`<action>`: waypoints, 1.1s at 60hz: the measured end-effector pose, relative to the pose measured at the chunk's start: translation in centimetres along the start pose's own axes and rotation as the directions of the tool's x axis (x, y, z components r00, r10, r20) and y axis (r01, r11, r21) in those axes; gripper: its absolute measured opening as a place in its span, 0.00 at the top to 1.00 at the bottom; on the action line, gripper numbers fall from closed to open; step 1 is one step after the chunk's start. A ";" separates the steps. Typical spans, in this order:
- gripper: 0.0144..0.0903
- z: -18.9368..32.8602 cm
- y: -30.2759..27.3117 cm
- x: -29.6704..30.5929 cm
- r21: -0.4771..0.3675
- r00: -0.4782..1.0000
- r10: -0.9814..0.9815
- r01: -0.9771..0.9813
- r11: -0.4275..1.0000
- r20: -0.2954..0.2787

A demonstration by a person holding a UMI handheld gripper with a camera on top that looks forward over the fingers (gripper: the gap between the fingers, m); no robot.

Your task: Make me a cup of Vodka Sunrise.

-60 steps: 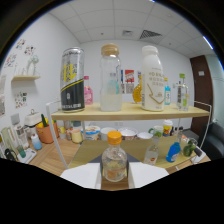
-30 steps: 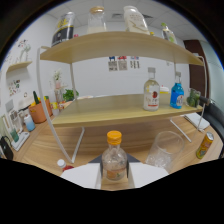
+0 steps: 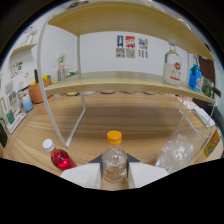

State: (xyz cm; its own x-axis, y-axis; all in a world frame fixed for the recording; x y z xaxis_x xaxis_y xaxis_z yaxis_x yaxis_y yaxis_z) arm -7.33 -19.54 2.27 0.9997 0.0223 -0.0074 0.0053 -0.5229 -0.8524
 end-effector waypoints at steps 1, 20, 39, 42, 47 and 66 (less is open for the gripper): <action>0.71 0.0 0.1 -0.1 -0.004 1.000 0.001 -0.001 1.000 0.003; 0.70 -0.5 1.5 -0.2 -0.056 1.000 0.007 -0.006 0.998 0.027; 0.11 -3.7 0.3 -0.9 -0.021 0.997 -0.044 0.045 0.999 0.059; 0.05 -5.0 -0.6 -0.8 -0.002 0.997 -0.049 0.049 0.999 0.052; 0.05 -7.6 -2.2 -0.4 0.032 0.998 -0.053 0.052 0.998 0.040; 0.05 -17.8 -3.5 4.1 0.061 0.999 0.030 -0.031 0.998 0.013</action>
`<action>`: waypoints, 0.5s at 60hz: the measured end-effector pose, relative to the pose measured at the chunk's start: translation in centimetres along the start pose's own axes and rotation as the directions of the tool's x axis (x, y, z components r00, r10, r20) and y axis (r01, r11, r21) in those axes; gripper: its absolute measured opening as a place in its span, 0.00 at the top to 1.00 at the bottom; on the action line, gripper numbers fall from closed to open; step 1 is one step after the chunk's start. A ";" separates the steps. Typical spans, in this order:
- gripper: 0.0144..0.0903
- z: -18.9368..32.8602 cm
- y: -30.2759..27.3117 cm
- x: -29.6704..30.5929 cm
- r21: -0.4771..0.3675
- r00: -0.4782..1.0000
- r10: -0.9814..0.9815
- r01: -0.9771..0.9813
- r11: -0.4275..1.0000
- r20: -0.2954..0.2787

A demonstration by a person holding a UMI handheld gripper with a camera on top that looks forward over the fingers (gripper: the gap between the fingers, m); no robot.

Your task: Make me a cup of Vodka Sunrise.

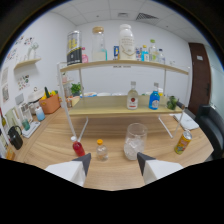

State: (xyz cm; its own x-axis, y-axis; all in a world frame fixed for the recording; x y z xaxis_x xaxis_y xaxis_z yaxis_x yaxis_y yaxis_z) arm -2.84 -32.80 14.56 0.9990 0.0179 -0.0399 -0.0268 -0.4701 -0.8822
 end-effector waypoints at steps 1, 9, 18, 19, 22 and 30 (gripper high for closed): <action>0.05 -0.4 0.0 0.5 -0.003 1.000 0.002 -0.002 1.000 -0.007; 0.05 -3.0 -2.7 4.7 0.017 0.998 0.011 -0.010 1.000 -0.060; 0.06 -4.2 -11.3 9.0 0.125 0.995 0.022 -0.010 0.992 -0.094; 0.06 -4.2 -12.4 9.3 0.140 0.995 0.023 -0.010 0.990 -0.094; 0.06 -4.0 -15.9 10.4 0.184 0.995 0.025 -0.007 0.983 -0.093; 0.06 -1.8 -23.7 12.2 0.292 0.997 0.008 0.013 0.956 -0.073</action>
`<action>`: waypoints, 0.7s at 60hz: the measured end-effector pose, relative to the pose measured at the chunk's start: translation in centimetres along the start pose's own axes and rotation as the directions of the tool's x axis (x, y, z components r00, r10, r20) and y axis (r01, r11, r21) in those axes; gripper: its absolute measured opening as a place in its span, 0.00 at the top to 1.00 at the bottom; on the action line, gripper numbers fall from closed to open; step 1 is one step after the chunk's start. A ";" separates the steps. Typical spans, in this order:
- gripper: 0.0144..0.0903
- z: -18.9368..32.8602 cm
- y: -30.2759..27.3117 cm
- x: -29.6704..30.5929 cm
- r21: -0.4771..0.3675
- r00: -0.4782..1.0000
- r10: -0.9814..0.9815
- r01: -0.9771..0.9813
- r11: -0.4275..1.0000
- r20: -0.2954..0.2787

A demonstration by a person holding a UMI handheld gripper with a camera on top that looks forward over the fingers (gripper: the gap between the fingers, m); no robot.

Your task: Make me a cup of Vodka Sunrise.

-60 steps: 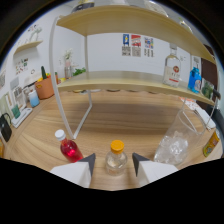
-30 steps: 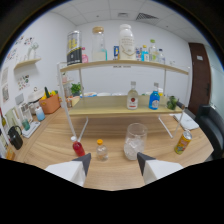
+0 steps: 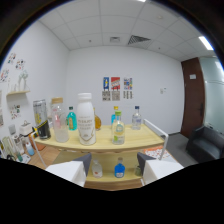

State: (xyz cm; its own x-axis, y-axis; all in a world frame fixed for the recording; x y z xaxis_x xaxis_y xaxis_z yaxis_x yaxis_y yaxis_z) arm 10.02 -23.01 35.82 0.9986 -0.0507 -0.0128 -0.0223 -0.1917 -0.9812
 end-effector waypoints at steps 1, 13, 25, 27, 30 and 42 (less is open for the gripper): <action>0.06 0.7 -0.5 0.2 0.005 1.000 -0.003 0.003 1.000 -0.001; 0.09 7.3 -4.3 0.9 0.058 1.000 -0.011 0.010 0.998 0.019; 0.43 12.2 -3.9 1.4 0.011 0.999 -0.037 0.037 0.999 0.009; 0.52 12.6 -3.5 1.4 -0.001 0.999 -0.042 0.042 0.999 0.010; 0.65 12.8 -3.0 1.3 -0.018 0.999 -0.042 0.043 0.999 0.015; 0.71 12.2 -3.0 2.1 -0.012 1.000 0.003 -0.003 1.000 -0.006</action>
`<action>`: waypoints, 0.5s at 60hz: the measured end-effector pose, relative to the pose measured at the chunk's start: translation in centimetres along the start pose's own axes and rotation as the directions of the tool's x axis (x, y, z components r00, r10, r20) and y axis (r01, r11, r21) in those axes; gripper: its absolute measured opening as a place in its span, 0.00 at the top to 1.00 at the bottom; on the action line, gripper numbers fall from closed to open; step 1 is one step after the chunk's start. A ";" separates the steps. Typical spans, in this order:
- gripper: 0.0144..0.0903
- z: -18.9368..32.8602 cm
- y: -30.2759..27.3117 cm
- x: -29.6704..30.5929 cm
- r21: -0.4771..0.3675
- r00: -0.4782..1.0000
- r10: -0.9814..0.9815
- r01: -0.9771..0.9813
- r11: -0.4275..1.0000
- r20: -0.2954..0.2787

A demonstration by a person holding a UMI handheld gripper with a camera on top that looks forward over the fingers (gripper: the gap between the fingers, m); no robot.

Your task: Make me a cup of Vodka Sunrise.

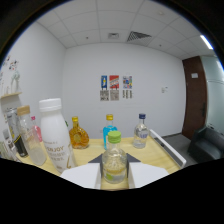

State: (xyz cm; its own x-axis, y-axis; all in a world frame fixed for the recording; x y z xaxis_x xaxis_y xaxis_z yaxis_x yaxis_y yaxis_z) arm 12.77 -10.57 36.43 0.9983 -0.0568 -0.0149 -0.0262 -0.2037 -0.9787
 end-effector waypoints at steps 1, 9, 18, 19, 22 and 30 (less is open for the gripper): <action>0.71 -0.1 0.0 0.1 -0.001 1.000 0.002 -0.002 1.000 -0.002; 0.72 -2.5 -1.3 0.5 0.026 1.000 0.012 -0.013 1.000 0.001; 0.72 -7.0 -2.2 1.2 0.076 1.000 0.012 -0.012 0.997 -0.006; 0.72 -7.4 -2.0 1.2 0.076 1.000 0.015 -0.015 0.997 -0.006; 0.72 -8.7 -1.0 1.4 0.076 1.000 0.023 -0.022 0.997 -0.010; 0.72 -10.2 4.7 1.1 0.018 1.000 0.002 -0.001 1.000 -0.024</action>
State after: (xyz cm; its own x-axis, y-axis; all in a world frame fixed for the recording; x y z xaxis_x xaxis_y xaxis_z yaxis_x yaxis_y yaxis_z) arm 13.26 -21.52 33.89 0.9967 -0.0802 -0.0116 -0.0264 -0.1859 -0.9822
